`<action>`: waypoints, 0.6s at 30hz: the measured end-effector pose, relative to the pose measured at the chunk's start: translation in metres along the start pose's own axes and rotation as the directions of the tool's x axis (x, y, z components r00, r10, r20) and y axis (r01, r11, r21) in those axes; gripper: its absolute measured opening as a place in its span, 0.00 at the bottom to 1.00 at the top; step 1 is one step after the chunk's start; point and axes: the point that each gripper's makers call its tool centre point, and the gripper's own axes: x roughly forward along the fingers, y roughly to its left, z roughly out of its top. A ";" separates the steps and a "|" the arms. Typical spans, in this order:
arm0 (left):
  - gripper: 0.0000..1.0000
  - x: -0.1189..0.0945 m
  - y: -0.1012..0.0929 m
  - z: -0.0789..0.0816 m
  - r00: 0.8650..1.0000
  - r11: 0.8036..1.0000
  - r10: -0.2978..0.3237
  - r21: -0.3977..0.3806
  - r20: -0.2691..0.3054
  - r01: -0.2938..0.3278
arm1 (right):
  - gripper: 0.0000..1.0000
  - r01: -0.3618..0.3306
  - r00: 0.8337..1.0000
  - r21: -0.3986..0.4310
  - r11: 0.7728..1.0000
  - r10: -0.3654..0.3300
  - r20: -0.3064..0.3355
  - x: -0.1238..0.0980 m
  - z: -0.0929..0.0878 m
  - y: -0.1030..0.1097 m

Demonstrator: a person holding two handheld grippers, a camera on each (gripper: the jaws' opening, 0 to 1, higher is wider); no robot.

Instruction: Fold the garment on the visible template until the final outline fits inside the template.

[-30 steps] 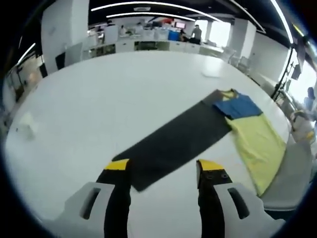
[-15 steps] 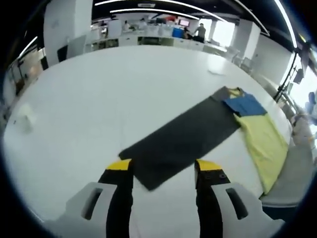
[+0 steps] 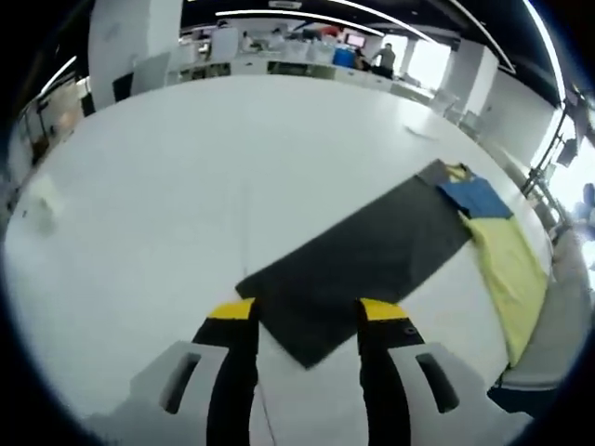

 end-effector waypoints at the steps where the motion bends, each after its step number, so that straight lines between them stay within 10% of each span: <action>1: 0.36 0.001 0.002 -0.001 1.000 1.000 0.002 -0.008 -0.001 -0.002 | 1.00 -0.001 1.000 0.002 1.000 0.001 0.000 0.000 0.000 0.000; 18: 0.30 0.009 0.022 -0.020 0.999 0.997 0.030 -0.075 -0.034 -0.033 | 1.00 -0.001 1.000 -0.004 1.000 0.001 -0.003 0.010 0.011 -0.006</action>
